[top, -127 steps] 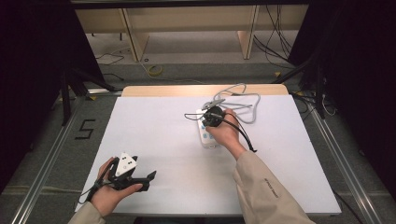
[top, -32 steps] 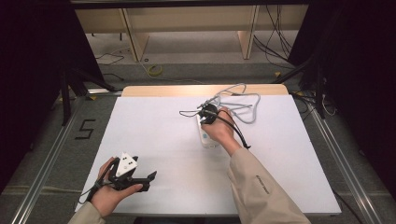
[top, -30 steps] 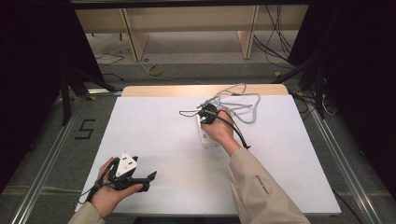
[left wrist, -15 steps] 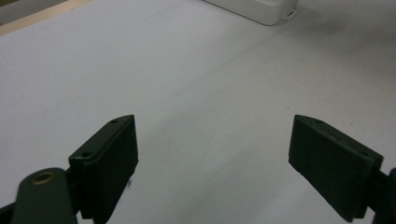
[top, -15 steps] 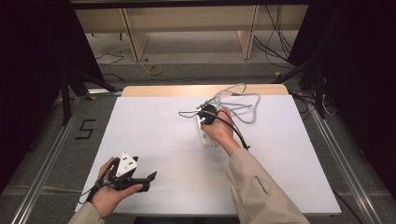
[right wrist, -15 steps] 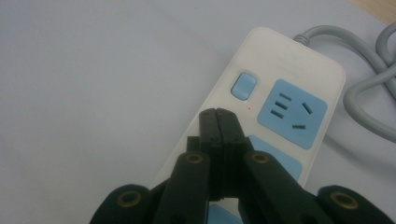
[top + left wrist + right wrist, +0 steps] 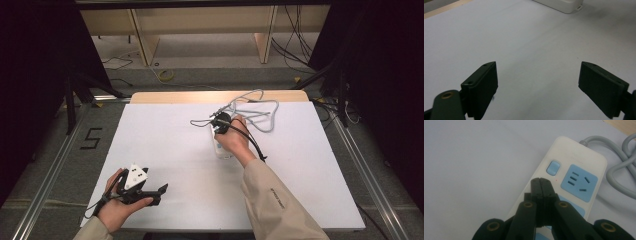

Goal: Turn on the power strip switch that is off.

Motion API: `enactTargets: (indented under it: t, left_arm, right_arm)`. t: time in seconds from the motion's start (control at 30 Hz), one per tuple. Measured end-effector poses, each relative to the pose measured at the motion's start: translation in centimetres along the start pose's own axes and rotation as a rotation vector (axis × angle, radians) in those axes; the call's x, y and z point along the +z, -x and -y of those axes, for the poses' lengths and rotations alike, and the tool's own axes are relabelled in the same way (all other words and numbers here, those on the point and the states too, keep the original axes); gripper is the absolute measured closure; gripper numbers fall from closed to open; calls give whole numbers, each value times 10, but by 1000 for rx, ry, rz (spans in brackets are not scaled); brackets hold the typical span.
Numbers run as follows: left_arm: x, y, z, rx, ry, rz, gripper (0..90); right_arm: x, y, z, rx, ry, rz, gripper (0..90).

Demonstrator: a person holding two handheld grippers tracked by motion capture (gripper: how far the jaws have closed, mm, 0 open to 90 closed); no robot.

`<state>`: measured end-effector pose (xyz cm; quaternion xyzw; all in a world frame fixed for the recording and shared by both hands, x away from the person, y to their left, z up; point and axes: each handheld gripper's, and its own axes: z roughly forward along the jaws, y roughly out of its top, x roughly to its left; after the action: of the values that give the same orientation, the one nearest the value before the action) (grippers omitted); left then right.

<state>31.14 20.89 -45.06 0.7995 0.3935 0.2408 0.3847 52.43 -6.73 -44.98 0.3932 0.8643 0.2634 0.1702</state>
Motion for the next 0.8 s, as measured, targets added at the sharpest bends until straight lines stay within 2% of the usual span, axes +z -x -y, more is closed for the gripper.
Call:
enactTargets:
  t: [0.17,0.33,0.8]
  left_arm:
    - [0,0,0,0,1,0,154]
    - [0,0,0,0,0,-1,154]
    - [0,0,0,2,-2,-1,154]
  right_arm:
    - [0,-2,-2,-18,-11,13,900]
    - [1,-3,-1,-8,-8,1,900]
    - [1,-3,1,-12,4,7,900]
